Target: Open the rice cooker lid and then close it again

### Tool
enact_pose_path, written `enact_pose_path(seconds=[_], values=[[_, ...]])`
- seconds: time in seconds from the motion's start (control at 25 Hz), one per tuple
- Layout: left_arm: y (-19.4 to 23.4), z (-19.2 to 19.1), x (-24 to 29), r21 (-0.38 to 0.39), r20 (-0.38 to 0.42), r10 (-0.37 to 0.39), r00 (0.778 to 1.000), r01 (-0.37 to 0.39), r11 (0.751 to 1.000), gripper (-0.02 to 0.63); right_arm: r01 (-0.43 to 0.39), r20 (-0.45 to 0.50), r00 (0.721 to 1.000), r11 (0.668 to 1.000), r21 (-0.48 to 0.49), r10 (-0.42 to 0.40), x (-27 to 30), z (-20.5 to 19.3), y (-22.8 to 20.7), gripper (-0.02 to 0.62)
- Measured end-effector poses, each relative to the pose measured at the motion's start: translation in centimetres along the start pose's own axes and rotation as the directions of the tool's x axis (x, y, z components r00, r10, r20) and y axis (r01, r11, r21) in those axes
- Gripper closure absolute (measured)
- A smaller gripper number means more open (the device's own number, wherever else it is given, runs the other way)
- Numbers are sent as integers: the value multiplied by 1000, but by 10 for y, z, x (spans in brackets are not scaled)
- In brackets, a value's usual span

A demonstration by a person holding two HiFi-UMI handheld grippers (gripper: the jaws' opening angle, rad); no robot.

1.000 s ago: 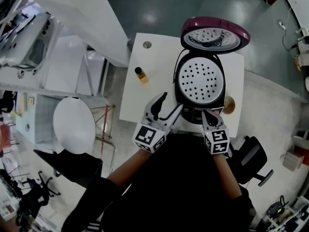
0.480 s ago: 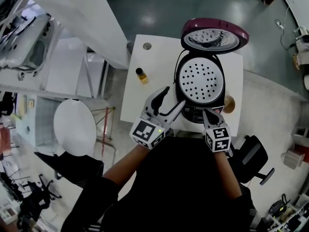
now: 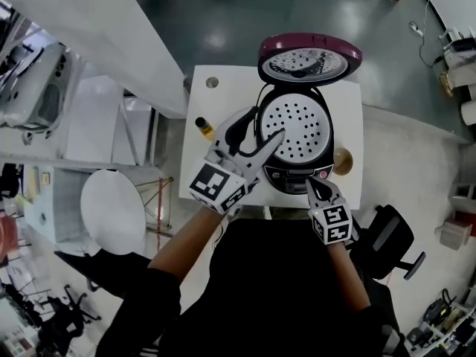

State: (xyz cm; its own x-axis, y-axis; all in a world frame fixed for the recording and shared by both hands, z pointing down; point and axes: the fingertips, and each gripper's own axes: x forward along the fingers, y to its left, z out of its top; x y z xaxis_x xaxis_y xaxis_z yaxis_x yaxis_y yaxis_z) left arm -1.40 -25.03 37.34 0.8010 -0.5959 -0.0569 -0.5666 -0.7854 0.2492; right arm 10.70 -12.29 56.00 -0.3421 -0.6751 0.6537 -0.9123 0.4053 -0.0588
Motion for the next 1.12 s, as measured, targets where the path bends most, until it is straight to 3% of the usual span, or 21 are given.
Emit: enact_pose_path(seconds=[0.24,0.4,1.12], values=[[12,33,36,72,22,-2,1000,1,997,354,-20,57,998,1000,5,19,11,18,-17,595],[24,51,56,71,24,9,1000,-10,997,354,-41,71,997,999,11,40,15,31,-26,595],[77,74,134,199,-84,9,996,8,980,354,-97,58,994,994,50,94,41,37,-41,595]])
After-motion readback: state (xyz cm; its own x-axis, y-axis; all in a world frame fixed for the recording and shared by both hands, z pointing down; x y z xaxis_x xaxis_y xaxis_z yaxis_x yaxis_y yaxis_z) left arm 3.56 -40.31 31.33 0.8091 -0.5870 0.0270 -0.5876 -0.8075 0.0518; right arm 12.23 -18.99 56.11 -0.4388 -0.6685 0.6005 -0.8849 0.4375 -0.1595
